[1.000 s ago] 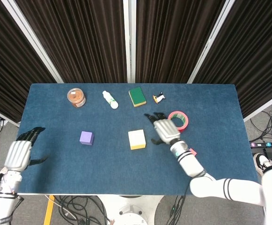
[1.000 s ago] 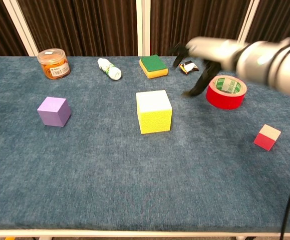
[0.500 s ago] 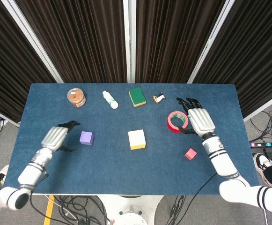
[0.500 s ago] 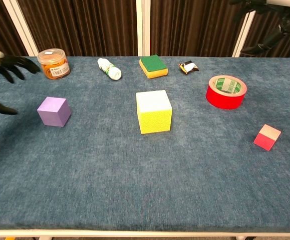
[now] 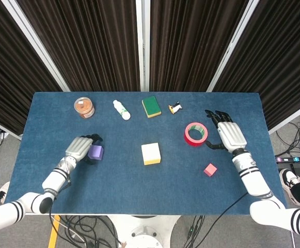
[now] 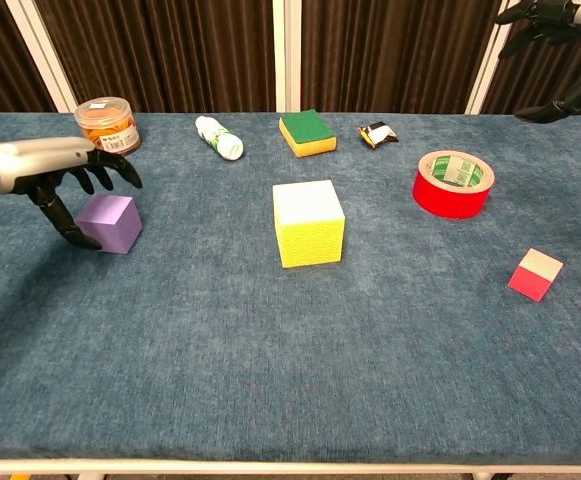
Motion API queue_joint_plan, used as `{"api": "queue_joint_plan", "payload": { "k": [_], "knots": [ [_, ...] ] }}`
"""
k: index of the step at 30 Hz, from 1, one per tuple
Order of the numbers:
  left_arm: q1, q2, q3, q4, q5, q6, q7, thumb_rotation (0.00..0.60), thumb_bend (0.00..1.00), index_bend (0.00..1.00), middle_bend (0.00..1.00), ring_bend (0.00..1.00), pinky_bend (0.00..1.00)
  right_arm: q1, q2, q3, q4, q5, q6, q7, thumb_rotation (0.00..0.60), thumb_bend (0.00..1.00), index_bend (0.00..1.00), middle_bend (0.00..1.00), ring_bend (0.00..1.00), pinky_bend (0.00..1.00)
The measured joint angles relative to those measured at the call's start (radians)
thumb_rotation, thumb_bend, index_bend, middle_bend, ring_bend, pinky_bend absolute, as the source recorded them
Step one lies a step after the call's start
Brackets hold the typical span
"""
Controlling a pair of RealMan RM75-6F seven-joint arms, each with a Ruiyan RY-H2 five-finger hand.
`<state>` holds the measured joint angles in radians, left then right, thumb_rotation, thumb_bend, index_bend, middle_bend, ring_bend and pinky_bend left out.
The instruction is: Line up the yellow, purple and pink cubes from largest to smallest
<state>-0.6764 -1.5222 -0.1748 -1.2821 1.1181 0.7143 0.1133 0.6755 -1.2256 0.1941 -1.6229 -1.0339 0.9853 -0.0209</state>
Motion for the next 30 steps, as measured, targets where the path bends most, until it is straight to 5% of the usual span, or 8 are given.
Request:
{"api": "queue_joint_plan", "payload": {
  "k": [9,23,30],
  "knots": [
    [-0.018,-0.061,0.017,0.072,-0.043,0.057,0.098,0.6,0.24,0.52,0.64,0.58,0.67,-0.018,-0.003,0.005,0.018,-0.024,-0.01,0.029,0.6,0.16,0.0,0.16,0.0,0.0],
    [-0.023,0.021,0.037,-0.242,0.154,0.164,0.088,0.6,0.23,0.52,0.63,0.59,0.66,-0.057,0.02,0.014,0.042,-0.054,-0.008,0.084,0.6,0.16,0.0,0.16,0.0,0.0],
    [-0.084,-0.031,0.051,-0.307,0.212,0.148,0.131,0.6,0.22,0.52,0.62,0.58,0.66,-0.072,0.028,0.018,0.048,-0.067,-0.011,0.107,0.6,0.16,0.0,0.16,0.0,0.0]
  ]
}}
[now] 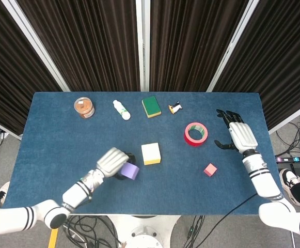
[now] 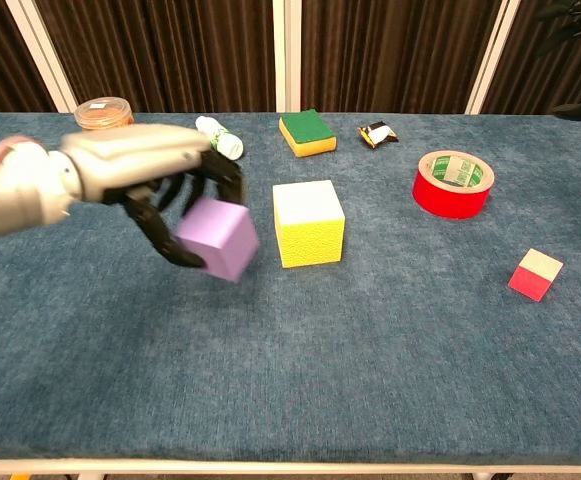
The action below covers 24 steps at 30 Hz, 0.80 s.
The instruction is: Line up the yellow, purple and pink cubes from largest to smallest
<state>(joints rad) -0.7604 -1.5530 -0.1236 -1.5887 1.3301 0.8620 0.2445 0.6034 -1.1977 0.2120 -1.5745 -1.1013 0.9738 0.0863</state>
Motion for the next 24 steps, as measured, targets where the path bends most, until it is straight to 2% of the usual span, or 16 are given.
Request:
{"api": "queue_joint_plan", "payload": {
  "k": [7,9,12,17,24],
  "knots": [
    [-0.048,-0.095,0.01,0.025,-0.025,-0.038,0.084,0.6,0.2,0.5,0.58,0.56,0.65,-0.01,0.007,0.001,0.002,-0.018,0.0,0.01,0.6,0.16,0.0,0.16,0.0,0.0],
    [-0.054,-0.115,0.015,0.028,-0.037,-0.038,0.111,0.6,0.18,0.46,0.53,0.51,0.64,-0.013,0.008,0.001,0.002,-0.024,0.0,0.014,0.6,0.16,0.0,0.16,0.0,0.0],
    [-0.056,-0.125,0.026,0.023,-0.055,-0.033,0.142,0.6,0.13,0.34,0.39,0.41,0.61,-0.013,0.018,-0.004,0.0,-0.037,-0.01,0.014,0.6,0.16,0.0,0.15,0.0,0.0],
    [-0.043,-0.121,0.04,-0.002,-0.071,-0.002,0.162,0.6,0.08,0.25,0.26,0.31,0.58,-0.014,0.045,-0.013,-0.011,-0.073,-0.027,0.023,0.6,0.16,0.0,0.13,0.0,0.0],
    [0.031,-0.047,0.055,-0.049,-0.046,0.129,0.129,0.6,0.08,0.24,0.24,0.3,0.56,-0.025,0.067,-0.024,-0.035,-0.175,-0.007,0.082,0.6,0.15,0.0,0.15,0.0,0.0]
  ]
}}
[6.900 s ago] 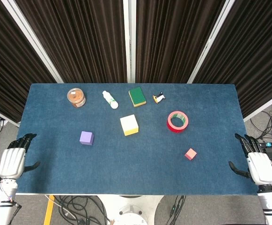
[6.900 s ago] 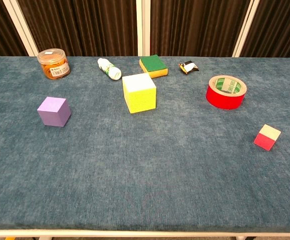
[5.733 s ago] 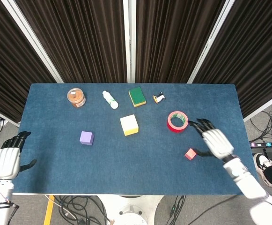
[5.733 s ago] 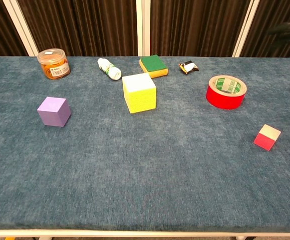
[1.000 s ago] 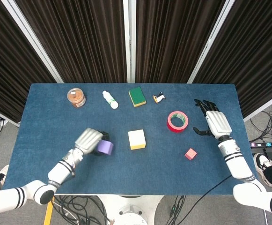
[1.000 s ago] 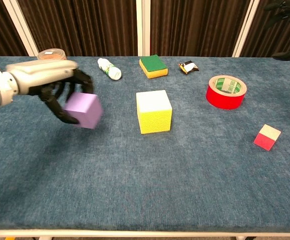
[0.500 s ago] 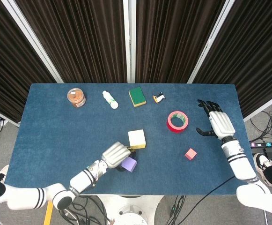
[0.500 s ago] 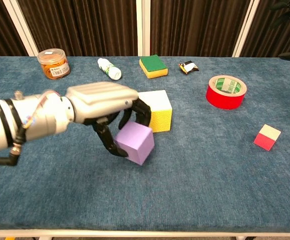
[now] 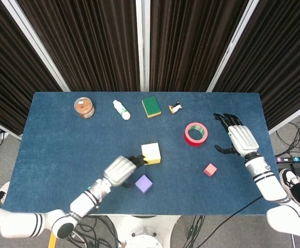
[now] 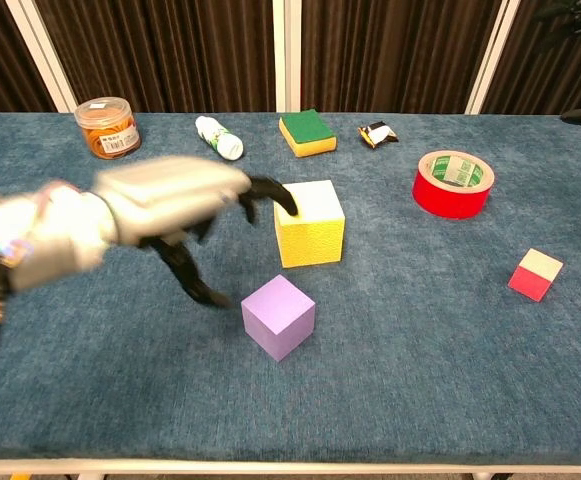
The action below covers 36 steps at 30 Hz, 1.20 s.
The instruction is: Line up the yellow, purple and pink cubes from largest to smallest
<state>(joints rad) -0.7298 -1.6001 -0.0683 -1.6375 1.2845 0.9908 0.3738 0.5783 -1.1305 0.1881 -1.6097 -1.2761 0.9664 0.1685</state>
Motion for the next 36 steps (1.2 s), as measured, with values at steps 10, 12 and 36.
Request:
{"api": "queue_joint_plan", "payload": {
  "k": [10,12,36],
  "knots": [
    [0.177,0.203,-0.012,0.012,-0.058,0.208,-0.1,0.6,0.08,0.24,0.24,0.3,0.54,0.041,0.019,-0.089,-0.032,-0.39,0.018,0.126,0.6,0.15,0.05,0.2,0.0,0.0],
    [0.2,0.223,-0.023,0.027,-0.095,0.22,-0.117,0.6,0.07,0.24,0.24,0.3,0.53,0.077,0.002,-0.111,-0.037,-0.467,0.008,0.127,0.6,0.15,0.06,0.2,0.0,0.0],
    [0.37,0.325,-0.039,0.026,-0.154,0.296,-0.216,0.6,0.07,0.24,0.24,0.3,0.49,0.349,-0.343,-0.18,0.129,-0.541,-0.227,-0.054,0.6,0.14,0.09,0.16,0.0,0.0]
  ]
}}
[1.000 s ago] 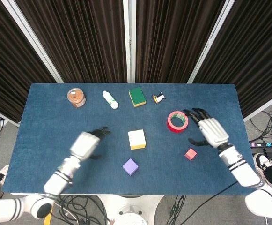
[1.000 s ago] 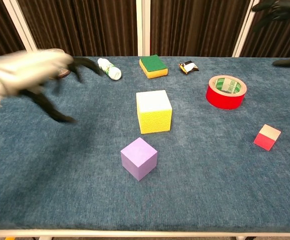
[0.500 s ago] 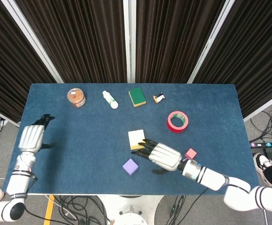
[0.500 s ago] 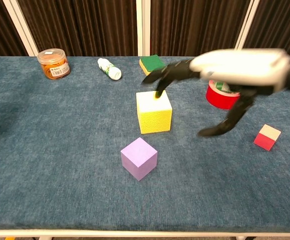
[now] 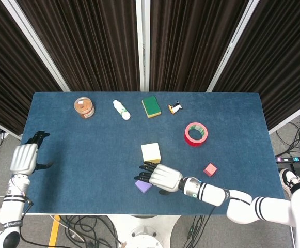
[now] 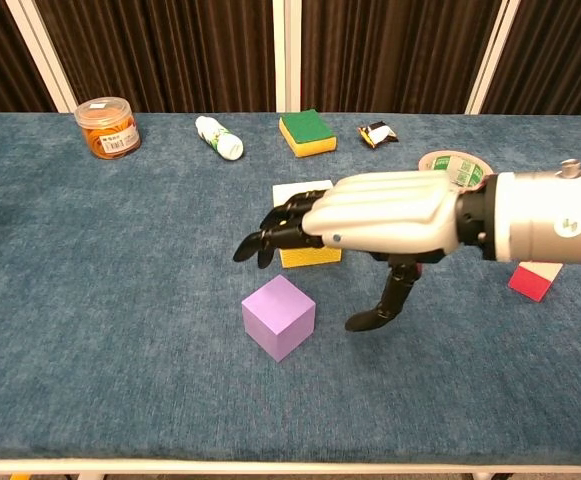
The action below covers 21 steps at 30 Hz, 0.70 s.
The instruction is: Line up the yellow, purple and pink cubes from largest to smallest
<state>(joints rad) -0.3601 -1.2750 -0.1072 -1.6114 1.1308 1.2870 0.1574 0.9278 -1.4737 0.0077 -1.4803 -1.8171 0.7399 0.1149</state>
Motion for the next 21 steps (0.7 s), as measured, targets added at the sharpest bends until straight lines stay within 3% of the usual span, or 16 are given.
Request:
{"api": "queue_joint_plan", "payload": {
  "k": [9,15,19,21],
  "knots": [
    [0.022,0.001,-0.008,-0.002,0.009,0.004,-0.019,0.6,0.07,0.24,0.24,0.3,0.49,0.023,-0.074,-0.005,0.056,0.053,-0.033,-0.097,0.6,0.15,0.15,0.18,0.0,0.0],
    [0.035,-0.003,-0.01,0.009,0.011,0.001,-0.037,0.6,0.07,0.24,0.24,0.29,0.49,0.022,-0.112,-0.001,0.078,0.101,-0.037,-0.145,0.6,0.26,0.31,0.28,0.0,0.0],
    [0.042,-0.005,-0.014,0.018,0.016,0.0,-0.048,0.6,0.07,0.24,0.24,0.29,0.49,0.008,-0.129,0.004,0.085,0.107,0.009,-0.165,0.6,0.32,0.48,0.41,0.08,0.0],
    [0.045,-0.006,-0.016,0.022,0.018,-0.002,-0.053,0.6,0.07,0.24,0.24,0.29,0.49,-0.002,-0.128,0.008,0.078,0.107,0.048,-0.17,0.6,0.33,0.5,0.42,0.09,0.0]
  ]
}}
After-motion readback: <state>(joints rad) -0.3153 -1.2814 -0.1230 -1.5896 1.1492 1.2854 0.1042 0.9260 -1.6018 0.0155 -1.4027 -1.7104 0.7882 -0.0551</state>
